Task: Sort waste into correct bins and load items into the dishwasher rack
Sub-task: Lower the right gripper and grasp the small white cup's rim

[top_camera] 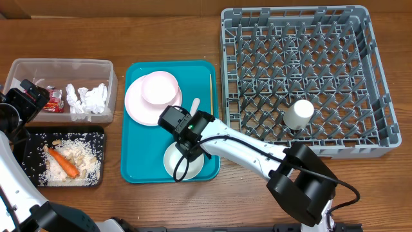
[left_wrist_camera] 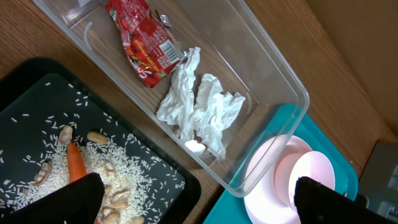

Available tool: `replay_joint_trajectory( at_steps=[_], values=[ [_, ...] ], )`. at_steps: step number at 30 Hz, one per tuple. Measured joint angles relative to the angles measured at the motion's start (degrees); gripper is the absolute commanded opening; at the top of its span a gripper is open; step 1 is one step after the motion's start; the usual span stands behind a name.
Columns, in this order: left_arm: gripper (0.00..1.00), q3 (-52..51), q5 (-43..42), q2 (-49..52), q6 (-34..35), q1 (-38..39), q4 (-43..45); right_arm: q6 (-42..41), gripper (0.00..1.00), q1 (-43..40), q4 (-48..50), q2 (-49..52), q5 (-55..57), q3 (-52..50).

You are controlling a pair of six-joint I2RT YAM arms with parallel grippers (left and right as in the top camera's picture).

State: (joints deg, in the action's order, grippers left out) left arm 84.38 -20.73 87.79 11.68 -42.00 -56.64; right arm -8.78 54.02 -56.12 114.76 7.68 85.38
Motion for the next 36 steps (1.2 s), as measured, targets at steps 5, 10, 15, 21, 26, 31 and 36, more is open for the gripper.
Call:
replay_joint_trajectory(
  at_steps=[5,10,15,21,26,31,36],
  values=[
    [1.00,0.00,0.00,0.00,0.02,0.00,0.00,0.02,0.41,0.00,-0.55,0.00,0.00,0.00],
    [1.00,0.00,0.00,0.00,0.00,0.00,0.02,0.00,0.41,0.02,-0.57,0.00,-0.90,0.00],
    [1.00,0.00,0.00,0.00,0.00,0.00,0.00,0.04,0.41,0.00,-0.57,0.00,-2.45,0.00],
    [1.00,0.00,0.00,0.00,0.00,0.00,0.02,0.04,0.41,0.00,0.15,0.00,-3.02,-0.35],
    [1.00,0.00,0.00,0.00,0.02,0.00,0.00,0.20,0.32,0.02,2.62,0.07,-2.93,-2.54],
    [1.00,0.00,0.00,0.00,0.00,0.00,0.00,0.02,0.32,-0.15,2.69,0.07,-2.54,-3.02],
    [1.00,0.00,0.00,0.00,0.00,0.00,0.02,0.02,0.33,-1.18,2.49,0.07,-2.45,-3.02]
  ],
)
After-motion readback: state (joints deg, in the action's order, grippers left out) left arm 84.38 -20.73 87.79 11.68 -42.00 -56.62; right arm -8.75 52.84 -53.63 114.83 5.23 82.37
